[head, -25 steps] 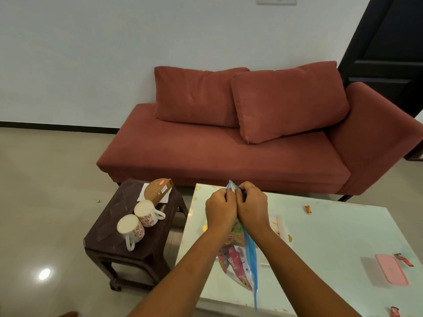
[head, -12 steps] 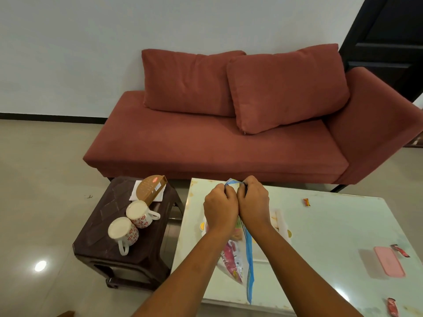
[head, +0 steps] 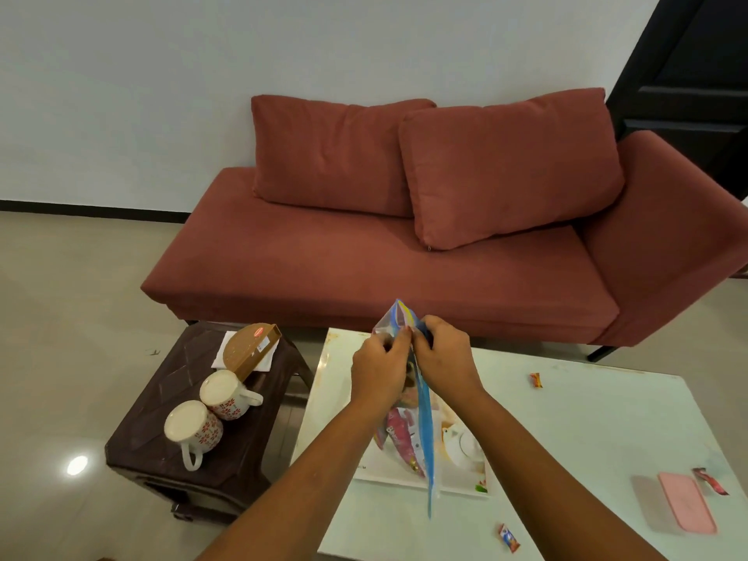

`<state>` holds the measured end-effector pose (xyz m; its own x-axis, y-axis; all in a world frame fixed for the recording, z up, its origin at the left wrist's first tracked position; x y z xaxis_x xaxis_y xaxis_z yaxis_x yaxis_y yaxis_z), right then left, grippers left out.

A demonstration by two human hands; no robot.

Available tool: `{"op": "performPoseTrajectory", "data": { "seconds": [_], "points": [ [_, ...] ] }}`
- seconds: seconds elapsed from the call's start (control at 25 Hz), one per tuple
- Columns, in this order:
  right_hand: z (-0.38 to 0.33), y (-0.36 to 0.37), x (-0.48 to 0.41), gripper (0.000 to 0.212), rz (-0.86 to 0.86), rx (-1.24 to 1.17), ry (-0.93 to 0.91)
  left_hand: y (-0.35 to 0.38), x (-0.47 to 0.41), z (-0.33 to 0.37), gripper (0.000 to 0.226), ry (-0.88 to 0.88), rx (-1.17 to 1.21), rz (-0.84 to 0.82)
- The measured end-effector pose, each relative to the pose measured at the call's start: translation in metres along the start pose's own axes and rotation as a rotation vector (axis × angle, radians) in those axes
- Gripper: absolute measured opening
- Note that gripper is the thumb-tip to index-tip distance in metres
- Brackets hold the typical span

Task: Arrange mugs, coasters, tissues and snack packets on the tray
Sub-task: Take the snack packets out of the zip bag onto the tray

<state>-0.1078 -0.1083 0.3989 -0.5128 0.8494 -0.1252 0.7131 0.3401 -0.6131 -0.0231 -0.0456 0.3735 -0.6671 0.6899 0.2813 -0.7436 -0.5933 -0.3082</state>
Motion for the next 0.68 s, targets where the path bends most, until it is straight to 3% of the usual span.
{"op": "performPoseTrajectory", "data": {
  "seconds": [0.08, 0.2, 0.28, 0.4, 0.56, 0.68],
  "points": [
    [0.004, -0.008, -0.008, 0.032, 0.02, 0.001, 0.004, 0.013, 0.0, -0.002, 0.03, -0.056, -0.038, -0.063],
    [0.02, -0.032, -0.028, 0.024, 0.077, 0.081, 0.044, 0.007, -0.008, 0.002, 0.03, -0.045, -0.035, 0.1],
    [0.031, -0.045, -0.04, 0.018, 0.07, 0.038, 0.081, 0.007, -0.018, 0.001, 0.03, -0.083, 0.051, 0.085],
    [0.037, -0.039, -0.036, 0.026, -0.032, -0.123, 0.179, 0.022, -0.023, 0.004, 0.034, -0.086, 0.109, 0.005],
    [0.05, -0.024, -0.02, 0.022, -0.259, -0.084, 0.316, 0.033, -0.025, 0.009, 0.03, -0.123, 0.232, 0.117],
    [0.056, -0.026, -0.023, 0.021, -0.303, -0.082, 0.271, 0.035, -0.029, 0.004, 0.024, -0.198, 0.325, 0.168]
  ]
}}
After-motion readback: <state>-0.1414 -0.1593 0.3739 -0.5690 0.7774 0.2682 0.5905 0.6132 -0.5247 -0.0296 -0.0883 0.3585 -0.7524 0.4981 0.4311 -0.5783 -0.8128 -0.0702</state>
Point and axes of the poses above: each hand's wrist, its own x-axis away from the middle knuckle, its own y-axis out of the palm, z = x × y, the point moved 4 cm from there along -x, towards the middle knuckle, and after that the axes turned 5 degrees about -y, right-handed, at the moved point
